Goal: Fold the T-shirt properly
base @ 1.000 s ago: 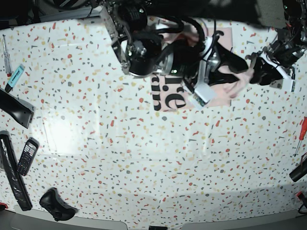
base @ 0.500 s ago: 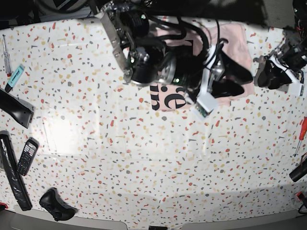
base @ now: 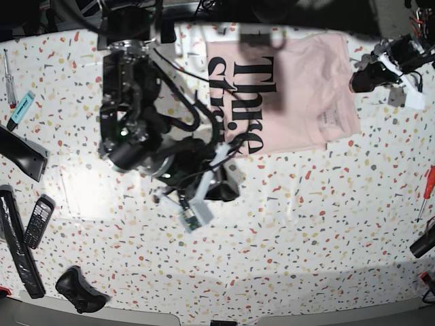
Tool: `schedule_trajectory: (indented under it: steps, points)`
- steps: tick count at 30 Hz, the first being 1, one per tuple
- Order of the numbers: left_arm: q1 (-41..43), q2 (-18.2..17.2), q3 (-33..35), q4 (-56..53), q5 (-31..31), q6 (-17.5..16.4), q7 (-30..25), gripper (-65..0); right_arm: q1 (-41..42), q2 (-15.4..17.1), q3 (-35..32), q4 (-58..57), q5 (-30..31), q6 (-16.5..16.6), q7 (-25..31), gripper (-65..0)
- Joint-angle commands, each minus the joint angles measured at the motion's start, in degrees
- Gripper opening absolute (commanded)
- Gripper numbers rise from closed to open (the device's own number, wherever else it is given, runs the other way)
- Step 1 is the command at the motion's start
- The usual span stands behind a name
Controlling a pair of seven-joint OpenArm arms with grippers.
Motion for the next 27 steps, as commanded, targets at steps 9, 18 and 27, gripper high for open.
schedule_trajectory:
  steps: [9, 18, 27]
  points:
    - [2.82, 1.4, -0.04, 1.03, -1.49, -0.47, 3.61, -65.0, 3.61, 1.18, -0.07, -13.79, -1.09, 1.73, 3.58, -65.0]
    - [2.99, 4.9, 5.03, 0.9, 21.77, -0.47, -9.05, -65.0, 2.19, 1.51, -0.07, -16.24, -2.62, 1.77, 1.81, -65.0]
    - [-2.67, -0.74, 6.6, 0.44, 41.92, 2.36, -24.72, -65.0, -1.99, 3.1, -0.11, -16.15, -1.88, 2.09, 1.81, -65.0]
